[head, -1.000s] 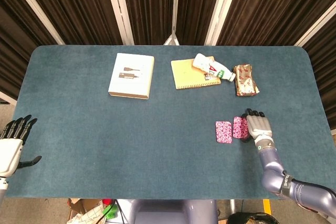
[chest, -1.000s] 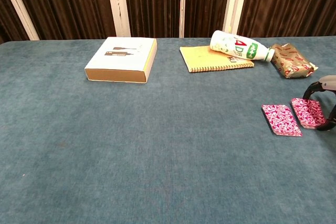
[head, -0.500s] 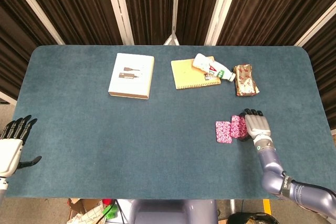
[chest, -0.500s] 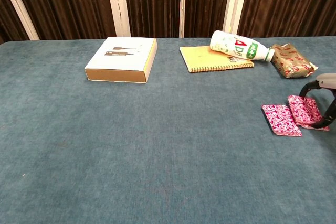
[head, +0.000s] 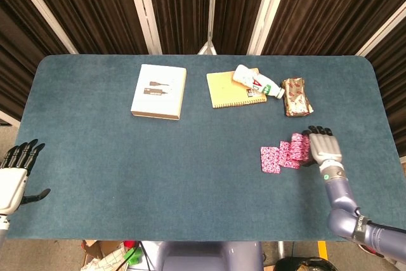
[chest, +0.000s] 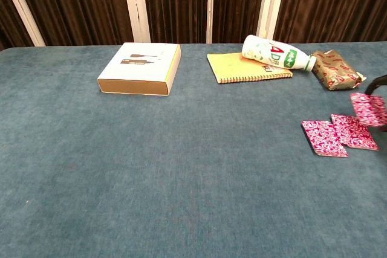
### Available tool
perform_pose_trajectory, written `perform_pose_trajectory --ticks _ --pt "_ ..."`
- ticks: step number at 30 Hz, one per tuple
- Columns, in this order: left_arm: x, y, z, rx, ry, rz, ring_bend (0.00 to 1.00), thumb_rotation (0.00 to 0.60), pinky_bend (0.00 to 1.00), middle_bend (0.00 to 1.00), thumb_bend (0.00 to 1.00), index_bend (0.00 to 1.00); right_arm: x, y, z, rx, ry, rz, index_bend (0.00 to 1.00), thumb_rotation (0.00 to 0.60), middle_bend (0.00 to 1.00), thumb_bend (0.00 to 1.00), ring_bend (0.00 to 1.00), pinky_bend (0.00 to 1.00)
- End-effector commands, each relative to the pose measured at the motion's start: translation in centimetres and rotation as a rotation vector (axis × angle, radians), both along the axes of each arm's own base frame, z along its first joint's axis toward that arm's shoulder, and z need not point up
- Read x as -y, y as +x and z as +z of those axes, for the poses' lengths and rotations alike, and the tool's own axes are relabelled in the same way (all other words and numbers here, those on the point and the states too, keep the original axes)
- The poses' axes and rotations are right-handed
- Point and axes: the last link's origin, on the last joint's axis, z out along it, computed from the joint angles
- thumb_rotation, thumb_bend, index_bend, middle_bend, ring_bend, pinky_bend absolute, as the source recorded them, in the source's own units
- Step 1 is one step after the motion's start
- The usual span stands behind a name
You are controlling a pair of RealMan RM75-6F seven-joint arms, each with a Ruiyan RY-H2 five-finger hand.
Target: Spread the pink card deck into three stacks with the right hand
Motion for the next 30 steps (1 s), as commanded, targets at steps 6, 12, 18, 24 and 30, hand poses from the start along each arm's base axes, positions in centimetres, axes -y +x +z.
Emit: perform_pose_trajectory --ticks 6,12,18,24,30 --pt "0.0 0.1 -0.1 0.002 -0.005 0.003 0.00 0.600 0.00 0.00 0.02 0.00 -0.9 -2.6 0.4 -0.051 0.029 -0.063 0.55 0.600 0.13 0.33 0.00 0.00" --pt "-0.1 0.1 -0.1 0.004 -0.006 0.003 0.00 0.600 0.00 0.00 0.02 0.00 -1.2 -3.1 0.3 -0.086 0.045 -0.079 0.46 0.600 0.11 0.33 0.00 0.00" --pt "0.0 0.0 0.1 0.004 -0.004 0.003 0.00 0.600 0.00 0.00 0.02 0.00 -1.7 -2.9 -0.1 -0.114 0.072 -0.077 0.03 0.600 0.00 0.33 0.00 0.00" --pt "0.1 -0.1 0.2 0.005 -0.001 0.007 0.00 0.600 0.00 0.00 0.02 0.00 -2.4 -2.7 0.2 -0.154 0.071 -0.092 0.00 0.600 0.00 0.33 0.00 0.00" --pt "0.5 0.0 0.4 0.007 0.006 0.000 0.00 0.600 0.00 0.00 0.02 0.00 -3.7 -2.1 1.6 -0.151 0.041 -0.080 0.00 0.600 0.00 0.33 0.00 0.00"
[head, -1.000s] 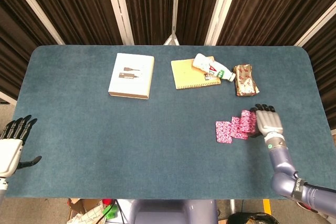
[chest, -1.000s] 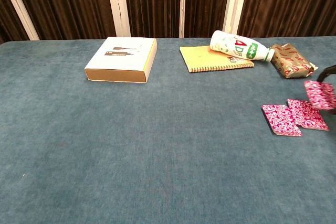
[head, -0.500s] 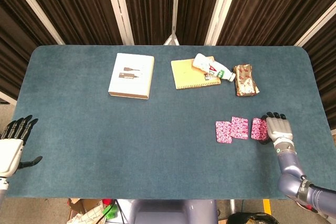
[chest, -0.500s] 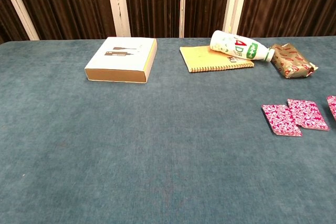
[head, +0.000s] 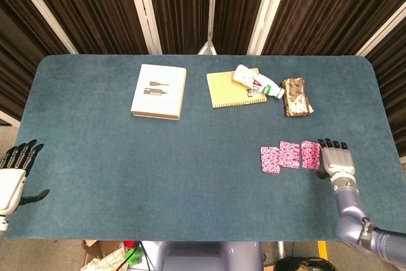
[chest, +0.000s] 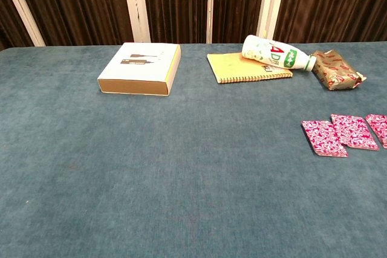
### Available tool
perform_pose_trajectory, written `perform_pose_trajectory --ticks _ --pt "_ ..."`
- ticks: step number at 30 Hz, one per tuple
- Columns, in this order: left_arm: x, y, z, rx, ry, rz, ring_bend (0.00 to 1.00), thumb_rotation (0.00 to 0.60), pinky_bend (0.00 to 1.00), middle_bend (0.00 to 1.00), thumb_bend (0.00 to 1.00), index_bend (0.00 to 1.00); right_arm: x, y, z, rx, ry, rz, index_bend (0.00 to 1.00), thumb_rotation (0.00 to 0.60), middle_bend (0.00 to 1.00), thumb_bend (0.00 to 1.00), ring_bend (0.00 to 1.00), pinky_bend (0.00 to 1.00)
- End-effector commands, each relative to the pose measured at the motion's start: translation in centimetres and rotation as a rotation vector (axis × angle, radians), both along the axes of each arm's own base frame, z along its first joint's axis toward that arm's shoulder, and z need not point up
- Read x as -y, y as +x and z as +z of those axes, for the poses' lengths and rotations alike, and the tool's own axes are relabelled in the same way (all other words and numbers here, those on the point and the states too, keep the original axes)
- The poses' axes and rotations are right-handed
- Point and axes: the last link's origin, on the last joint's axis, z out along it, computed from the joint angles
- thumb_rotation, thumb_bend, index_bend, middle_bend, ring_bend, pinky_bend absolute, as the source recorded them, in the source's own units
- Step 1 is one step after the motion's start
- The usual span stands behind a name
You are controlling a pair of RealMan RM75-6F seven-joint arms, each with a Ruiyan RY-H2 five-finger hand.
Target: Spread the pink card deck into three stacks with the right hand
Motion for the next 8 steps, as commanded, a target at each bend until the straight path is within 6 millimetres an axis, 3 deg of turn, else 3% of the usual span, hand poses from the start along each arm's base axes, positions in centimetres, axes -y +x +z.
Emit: perform_pose_trajectory --ticks 1,8 --pt "0.3 0.0 0.1 0.001 0.002 -0.002 0.00 0.600 0.00 0.00 0.02 0.00 -1.0 0.6 1.4 0.006 -0.029 0.030 0.00 0.600 0.00 0.33 0.00 0.00" --pt "0.7 0.0 0.6 0.008 0.024 -0.017 0.00 0.600 0.00 0.00 0.02 0.00 -4.3 2.5 4.3 0.050 -0.150 0.210 0.00 0.600 0.00 0.33 0.00 0.00"
